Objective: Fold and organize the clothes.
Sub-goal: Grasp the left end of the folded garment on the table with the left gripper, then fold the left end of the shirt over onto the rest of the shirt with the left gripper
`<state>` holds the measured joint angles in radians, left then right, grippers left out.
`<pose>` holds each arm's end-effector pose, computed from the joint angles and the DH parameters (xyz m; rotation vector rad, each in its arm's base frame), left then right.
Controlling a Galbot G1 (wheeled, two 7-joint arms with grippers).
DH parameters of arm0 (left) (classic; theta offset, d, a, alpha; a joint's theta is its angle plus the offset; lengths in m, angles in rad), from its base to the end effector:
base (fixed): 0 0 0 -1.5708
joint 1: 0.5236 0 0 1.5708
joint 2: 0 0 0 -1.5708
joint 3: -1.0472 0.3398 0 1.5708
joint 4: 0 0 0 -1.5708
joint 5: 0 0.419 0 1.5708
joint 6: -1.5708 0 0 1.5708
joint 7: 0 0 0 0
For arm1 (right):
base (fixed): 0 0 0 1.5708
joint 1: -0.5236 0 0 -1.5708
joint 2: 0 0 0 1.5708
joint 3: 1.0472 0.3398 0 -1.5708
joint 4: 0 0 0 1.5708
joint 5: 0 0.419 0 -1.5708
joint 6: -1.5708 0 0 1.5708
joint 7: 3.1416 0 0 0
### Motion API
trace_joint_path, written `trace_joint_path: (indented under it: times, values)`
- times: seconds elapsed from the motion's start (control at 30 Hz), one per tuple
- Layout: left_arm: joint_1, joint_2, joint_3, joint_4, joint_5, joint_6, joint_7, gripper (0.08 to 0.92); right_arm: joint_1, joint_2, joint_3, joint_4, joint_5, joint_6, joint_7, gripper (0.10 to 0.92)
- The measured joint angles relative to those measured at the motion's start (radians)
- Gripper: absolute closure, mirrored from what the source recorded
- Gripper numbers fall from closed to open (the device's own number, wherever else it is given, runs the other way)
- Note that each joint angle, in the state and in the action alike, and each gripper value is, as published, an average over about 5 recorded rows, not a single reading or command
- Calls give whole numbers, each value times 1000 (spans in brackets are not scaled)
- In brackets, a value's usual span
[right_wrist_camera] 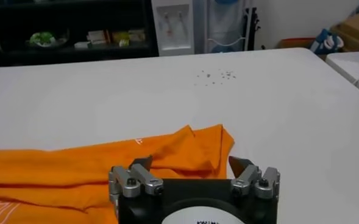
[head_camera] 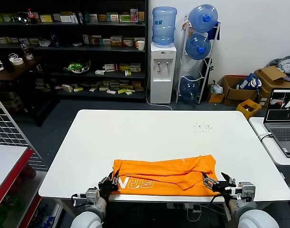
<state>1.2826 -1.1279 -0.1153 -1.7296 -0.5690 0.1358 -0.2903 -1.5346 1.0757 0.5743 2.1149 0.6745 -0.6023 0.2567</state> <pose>0.2952 -0.0312 -0.3974 -0.1951 -2.6870 0.1576 0.2697 -0.0744 -0.2556 0.0276 -2.5282 -0.0895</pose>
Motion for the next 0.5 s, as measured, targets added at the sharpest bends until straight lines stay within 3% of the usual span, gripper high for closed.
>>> trace_joint_path:
  times: [0.17,0.5]
  values:
    - [4,1,-2,-9,6,-4,-6,876,1,5,-1,0,-5,6,0,203]
    - [34,80,-61,-123,-40,26,-31,879,24,19,-21,-8,-16,11,0,203]
